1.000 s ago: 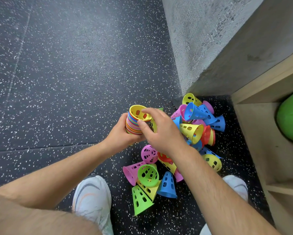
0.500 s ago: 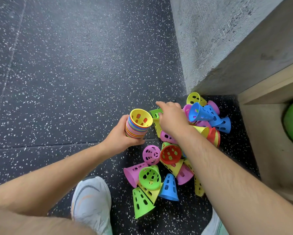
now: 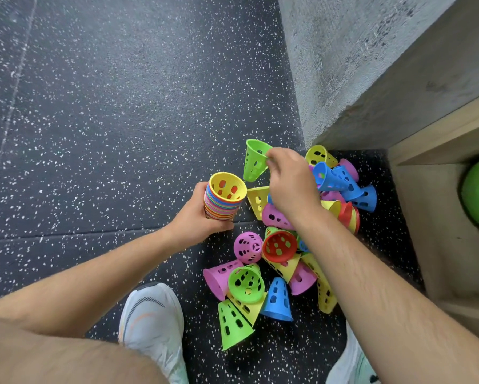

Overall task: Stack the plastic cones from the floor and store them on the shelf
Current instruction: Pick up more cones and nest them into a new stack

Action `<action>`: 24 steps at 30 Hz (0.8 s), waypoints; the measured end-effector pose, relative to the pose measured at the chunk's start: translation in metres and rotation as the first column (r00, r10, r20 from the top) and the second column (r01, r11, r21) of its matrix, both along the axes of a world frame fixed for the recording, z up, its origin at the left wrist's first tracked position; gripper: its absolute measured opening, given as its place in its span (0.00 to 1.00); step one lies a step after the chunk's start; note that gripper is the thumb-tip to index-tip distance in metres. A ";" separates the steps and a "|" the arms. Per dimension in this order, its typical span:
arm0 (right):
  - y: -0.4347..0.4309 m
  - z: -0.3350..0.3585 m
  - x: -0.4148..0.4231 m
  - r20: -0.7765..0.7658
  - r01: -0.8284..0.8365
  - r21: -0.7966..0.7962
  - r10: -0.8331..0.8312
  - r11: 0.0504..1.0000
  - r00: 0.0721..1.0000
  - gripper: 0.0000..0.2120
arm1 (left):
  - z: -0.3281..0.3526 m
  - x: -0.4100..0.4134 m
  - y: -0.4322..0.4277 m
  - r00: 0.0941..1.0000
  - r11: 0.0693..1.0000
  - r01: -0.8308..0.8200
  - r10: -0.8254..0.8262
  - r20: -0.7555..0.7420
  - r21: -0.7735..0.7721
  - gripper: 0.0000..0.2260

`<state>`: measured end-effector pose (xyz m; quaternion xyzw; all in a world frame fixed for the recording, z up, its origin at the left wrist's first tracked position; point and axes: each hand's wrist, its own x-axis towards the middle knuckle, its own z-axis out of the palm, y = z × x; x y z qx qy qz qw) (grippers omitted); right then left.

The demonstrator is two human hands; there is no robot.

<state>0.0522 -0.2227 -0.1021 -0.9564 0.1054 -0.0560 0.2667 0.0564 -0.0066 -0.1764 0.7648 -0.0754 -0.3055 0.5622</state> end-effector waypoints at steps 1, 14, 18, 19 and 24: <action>0.003 0.007 -0.005 0.073 0.000 0.040 -0.003 0.999 0.997 0.07 | 0.000 0.000 0.000 1.000 1.000 0.002 -0.002 -0.001 -0.003 0.35; 0.021 0.012 -0.053 -0.168 -0.141 0.132 0.162 0.981 0.972 0.19 | -0.004 -0.006 -0.001 0.999 0.999 0.022 -0.022 0.027 -0.030 0.36; 0.007 0.003 -0.022 -0.268 -0.167 -0.177 0.115 0.970 0.956 0.18 | -0.006 -0.004 0.001 0.998 0.998 0.053 -0.053 0.016 -0.018 0.37; 0.005 -0.001 -0.014 -0.332 -0.208 -0.251 0.118 0.945 0.936 0.19 | -0.006 -0.003 0.001 0.998 0.998 0.054 -0.054 0.011 -0.018 0.37; 0.017 -0.026 0.003 -0.547 -0.411 -0.438 0.126 0.799 0.827 0.18 | -0.006 -0.003 0.002 0.998 0.998 0.059 -0.059 -0.003 -0.016 0.37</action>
